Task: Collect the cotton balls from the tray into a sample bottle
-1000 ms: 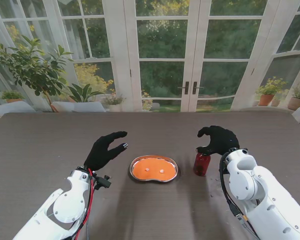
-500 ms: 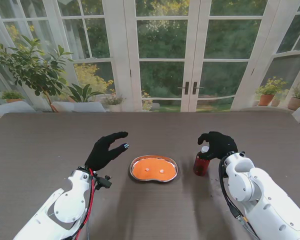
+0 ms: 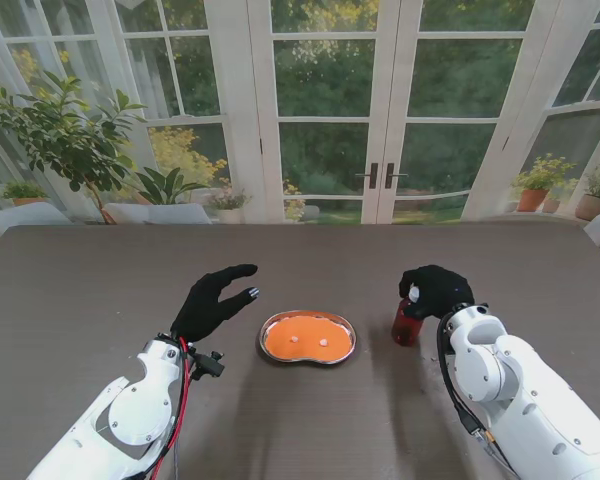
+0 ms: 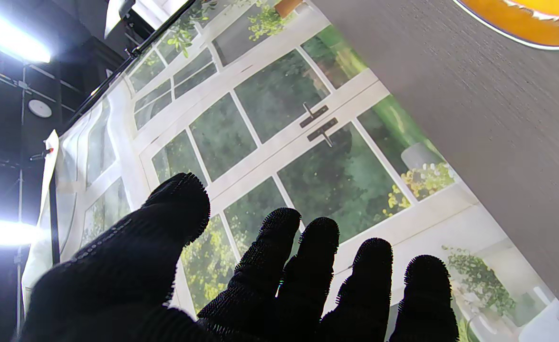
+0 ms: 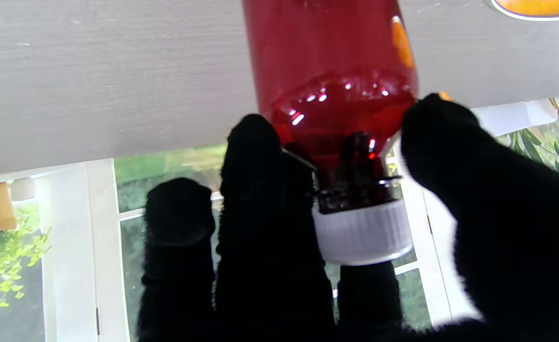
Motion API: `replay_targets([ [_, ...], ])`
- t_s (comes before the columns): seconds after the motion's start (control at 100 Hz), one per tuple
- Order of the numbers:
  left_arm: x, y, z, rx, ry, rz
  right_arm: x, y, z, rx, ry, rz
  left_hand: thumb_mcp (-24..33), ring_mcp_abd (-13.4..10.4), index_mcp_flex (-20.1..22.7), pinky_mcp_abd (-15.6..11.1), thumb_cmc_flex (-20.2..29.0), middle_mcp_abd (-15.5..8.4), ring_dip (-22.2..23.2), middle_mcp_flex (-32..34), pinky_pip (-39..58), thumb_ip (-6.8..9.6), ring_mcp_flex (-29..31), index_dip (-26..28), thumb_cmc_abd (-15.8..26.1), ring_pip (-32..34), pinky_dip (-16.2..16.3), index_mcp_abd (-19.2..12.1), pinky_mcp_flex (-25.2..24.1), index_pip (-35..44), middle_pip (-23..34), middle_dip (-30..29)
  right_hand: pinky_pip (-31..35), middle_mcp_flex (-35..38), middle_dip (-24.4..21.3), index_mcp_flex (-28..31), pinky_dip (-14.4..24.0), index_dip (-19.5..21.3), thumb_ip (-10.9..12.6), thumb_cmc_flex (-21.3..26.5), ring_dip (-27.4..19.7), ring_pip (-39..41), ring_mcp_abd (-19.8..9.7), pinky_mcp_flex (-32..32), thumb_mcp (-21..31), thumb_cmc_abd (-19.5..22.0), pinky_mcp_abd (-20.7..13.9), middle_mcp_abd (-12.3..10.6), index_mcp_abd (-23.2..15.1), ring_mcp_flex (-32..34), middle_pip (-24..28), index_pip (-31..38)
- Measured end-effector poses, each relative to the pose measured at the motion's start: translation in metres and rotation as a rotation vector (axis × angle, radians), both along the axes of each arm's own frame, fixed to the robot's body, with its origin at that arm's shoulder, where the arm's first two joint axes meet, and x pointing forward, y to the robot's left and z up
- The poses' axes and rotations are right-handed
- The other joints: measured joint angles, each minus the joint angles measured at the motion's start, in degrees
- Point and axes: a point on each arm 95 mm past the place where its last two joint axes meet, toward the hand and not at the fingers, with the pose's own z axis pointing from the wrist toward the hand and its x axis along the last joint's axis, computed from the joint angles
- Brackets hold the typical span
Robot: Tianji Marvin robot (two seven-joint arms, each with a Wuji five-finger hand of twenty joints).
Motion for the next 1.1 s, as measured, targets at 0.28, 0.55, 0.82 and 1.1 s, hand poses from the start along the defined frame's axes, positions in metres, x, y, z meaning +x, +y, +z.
replay_targets([
  [0.28, 0.000, 0.000, 0.000, -0.001, 0.003, -0.001, 0.005, 0.001, -0.001, 0.082, -0.012, -0.017, 0.0, 0.0, 0.0, 0.0, 0.0, 0.0, 0.0, 0.0, 0.0, 0.00, 0.0, 0.0, 0.7, 0.0, 0.0, 0.0, 0.0, 0.0, 0.0, 0.0, 4.6, 7.7, 7.5, 1.8, 1.0, -5.2, -3.7, 4.3, 2.8, 7.5, -1.2, 10.7, -0.6, 4.4, -3.0, 0.2, -1.3, 9.9, 1.7, 18.7],
  [0.55, 0.000, -0.001, -0.001, -0.002, 0.010, -0.005, 0.007, 0.002, 0.001, 0.103, 0.022, -0.012, -0.5, 0.0, 0.1, 0.0, 0.0, 0.2, 0.0, 0.0, 0.0, 0.00, 0.0, 0.0, 0.7, 0.0, 0.0, 0.0, 0.0, 0.0, 0.0, 0.0, 4.8, 8.2, 9.2, 0.8, 1.3, -6.4, -3.7, 4.4, 5.8, 12.0, -1.8, 15.0, -0.6, 4.4, -4.8, 1.0, -2.1, 10.3, 2.3, 22.9],
  [0.82, 0.001, -0.004, -0.003, -0.003, 0.018, -0.010, 0.007, 0.004, 0.003, 0.117, 0.019, -0.009, -0.5, 0.0, 0.1, 0.0, 0.0, 0.2, 0.0, 0.0, 0.0, 0.00, 0.0, 0.0, 0.7, 0.0, 0.0, 0.1, 0.0, 0.0, 0.0, 0.0, 4.8, 10.0, 9.2, 0.1, 2.5, -6.7, -3.8, 5.0, 6.5, 13.2, -1.8, 16.5, -0.7, 4.4, -4.8, 1.0, -2.2, 10.8, 3.7, 24.1],
  [1.1, 0.006, -0.011, -0.010, -0.001, 0.044, -0.037, 0.007, 0.019, 0.021, 0.159, -0.008, 0.011, -0.5, 0.0, -0.2, 0.0, 0.0, 0.2, 0.0, 0.0, -0.1, 0.00, 0.0, 0.0, 0.7, 0.0, 0.0, 0.1, 0.0, -0.2, 0.0, 0.0, 4.8, 10.0, 9.2, 0.0, 2.9, -6.7, -3.8, 5.2, 6.5, 13.8, -1.8, 16.7, -0.7, 4.4, -4.8, 1.0, -2.2, 10.9, 4.0, 24.4],
])
